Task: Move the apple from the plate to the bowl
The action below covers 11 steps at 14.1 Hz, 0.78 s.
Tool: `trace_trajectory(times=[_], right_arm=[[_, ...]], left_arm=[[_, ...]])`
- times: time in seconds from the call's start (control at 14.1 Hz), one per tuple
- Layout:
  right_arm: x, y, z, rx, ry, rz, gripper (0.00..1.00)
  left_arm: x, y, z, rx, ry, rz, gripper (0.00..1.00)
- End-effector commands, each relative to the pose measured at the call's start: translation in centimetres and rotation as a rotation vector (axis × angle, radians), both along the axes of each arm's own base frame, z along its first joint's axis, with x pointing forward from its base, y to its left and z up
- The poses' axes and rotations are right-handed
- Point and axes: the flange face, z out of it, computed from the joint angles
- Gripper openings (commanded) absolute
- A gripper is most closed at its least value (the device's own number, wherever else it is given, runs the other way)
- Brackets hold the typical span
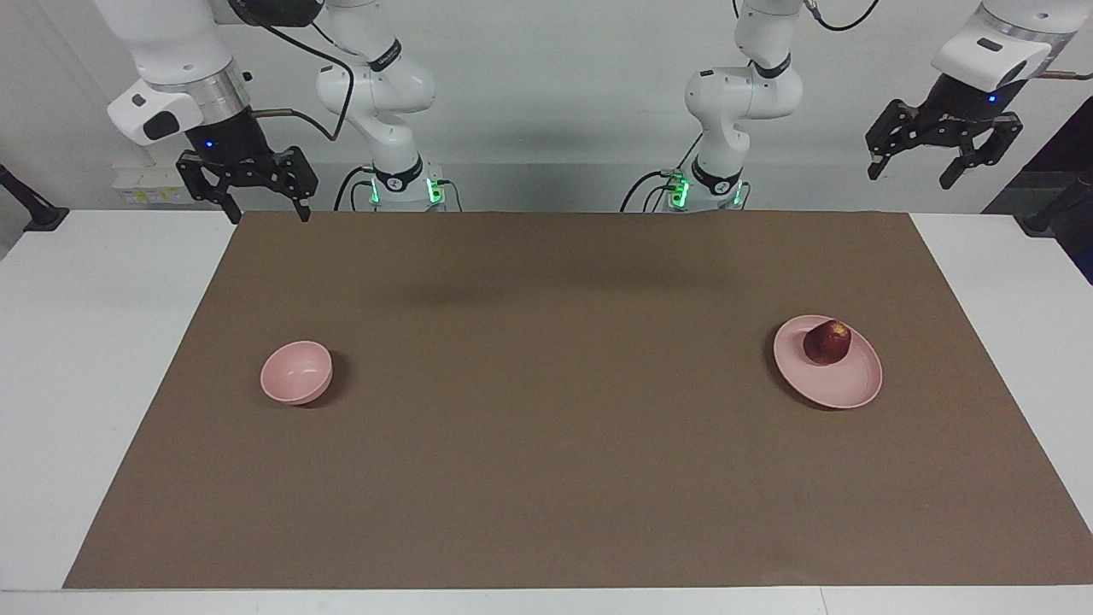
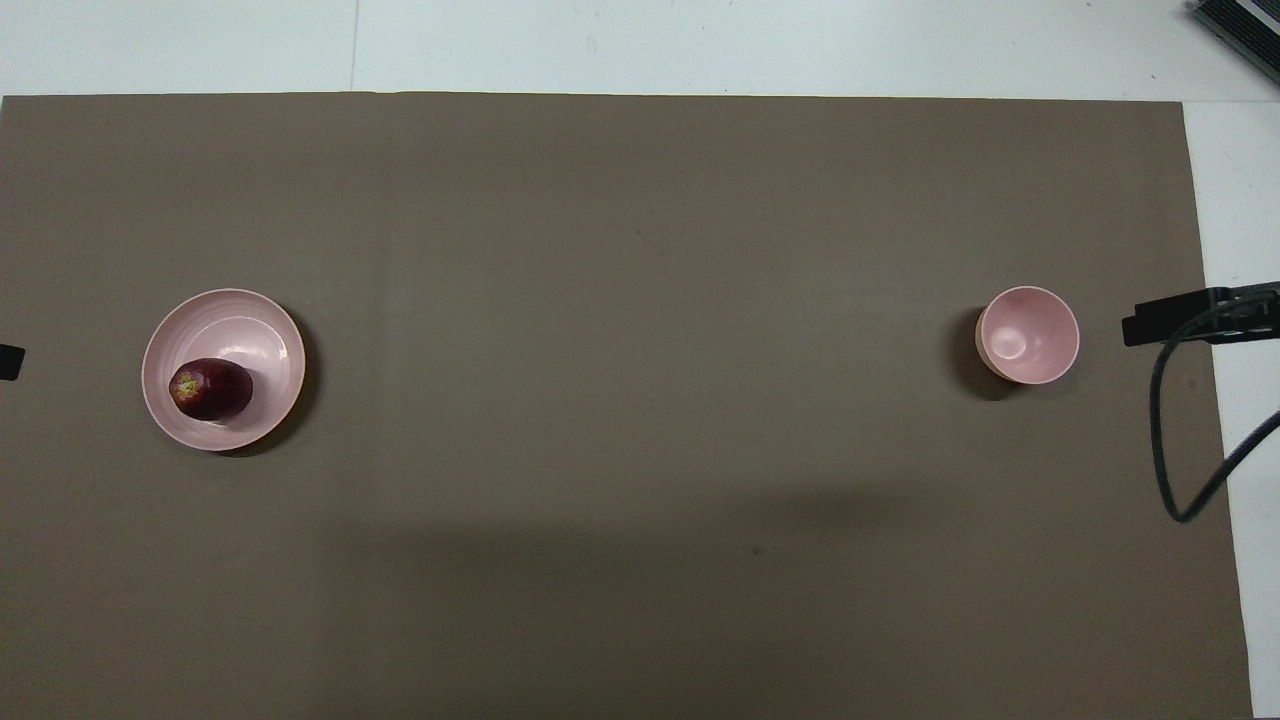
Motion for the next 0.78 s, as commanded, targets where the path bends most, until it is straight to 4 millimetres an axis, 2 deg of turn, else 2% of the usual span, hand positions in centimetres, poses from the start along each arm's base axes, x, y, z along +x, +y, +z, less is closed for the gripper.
trace_trajectory(times=[0.0, 0.71], right_arm=[[-0.14, -0.22, 0.01, 0.006, -0.004, -0.018, 1.00], [-0.14, -0.22, 0.01, 0.006, -0.004, -0.018, 1.00]], left_arm=[[-0.61, 0.15, 0.32, 0.005, -0.009, -0.001, 1.00], [-0.73, -0.37, 0.32, -0.006, -0.008, -0.003, 1.00]])
